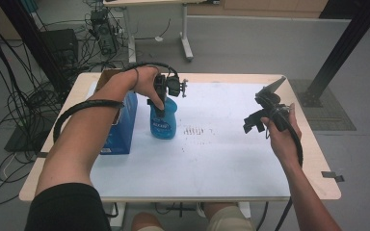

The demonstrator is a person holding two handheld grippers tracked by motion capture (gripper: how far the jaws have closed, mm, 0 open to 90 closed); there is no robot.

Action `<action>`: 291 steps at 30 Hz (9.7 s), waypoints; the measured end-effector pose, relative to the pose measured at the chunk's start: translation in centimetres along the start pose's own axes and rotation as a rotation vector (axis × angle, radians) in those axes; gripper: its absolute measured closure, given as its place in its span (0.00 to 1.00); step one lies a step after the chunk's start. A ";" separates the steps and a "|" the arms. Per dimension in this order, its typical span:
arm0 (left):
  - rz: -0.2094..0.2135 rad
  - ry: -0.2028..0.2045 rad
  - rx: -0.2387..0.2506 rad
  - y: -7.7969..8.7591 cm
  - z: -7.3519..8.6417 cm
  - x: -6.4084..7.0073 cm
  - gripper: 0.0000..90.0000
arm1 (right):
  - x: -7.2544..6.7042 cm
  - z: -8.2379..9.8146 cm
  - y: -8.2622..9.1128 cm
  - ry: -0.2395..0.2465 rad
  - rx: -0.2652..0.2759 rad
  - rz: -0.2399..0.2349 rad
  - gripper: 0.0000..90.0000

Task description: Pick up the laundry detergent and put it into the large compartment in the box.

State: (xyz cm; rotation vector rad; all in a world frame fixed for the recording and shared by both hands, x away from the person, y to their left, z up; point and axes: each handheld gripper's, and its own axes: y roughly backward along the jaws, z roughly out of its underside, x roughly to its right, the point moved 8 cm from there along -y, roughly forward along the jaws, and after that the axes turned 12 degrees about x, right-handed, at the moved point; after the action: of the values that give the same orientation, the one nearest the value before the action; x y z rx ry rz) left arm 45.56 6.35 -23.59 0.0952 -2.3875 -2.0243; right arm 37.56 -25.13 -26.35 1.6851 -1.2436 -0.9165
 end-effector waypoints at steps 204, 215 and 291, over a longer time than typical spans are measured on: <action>-0.314 1.528 -0.002 1.8 16.7 1.1 0.41 | -2.2 -0.6 1.8 0.088 -0.008 -0.041 0.06; -0.324 1.531 0.012 1.7 16.8 1.4 0.41 | -2.2 -0.5 1.7 0.091 -0.005 -0.044 0.06; -0.335 1.523 0.018 1.6 16.5 1.6 0.40 | -2.3 -0.8 2.4 0.088 0.007 -0.034 0.06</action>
State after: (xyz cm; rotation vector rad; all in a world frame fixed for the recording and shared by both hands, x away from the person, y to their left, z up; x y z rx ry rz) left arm 43.11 22.78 -24.76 1.4491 -1.3461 -1.0815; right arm 36.80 -23.13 -23.66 1.7379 -1.1640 -0.8492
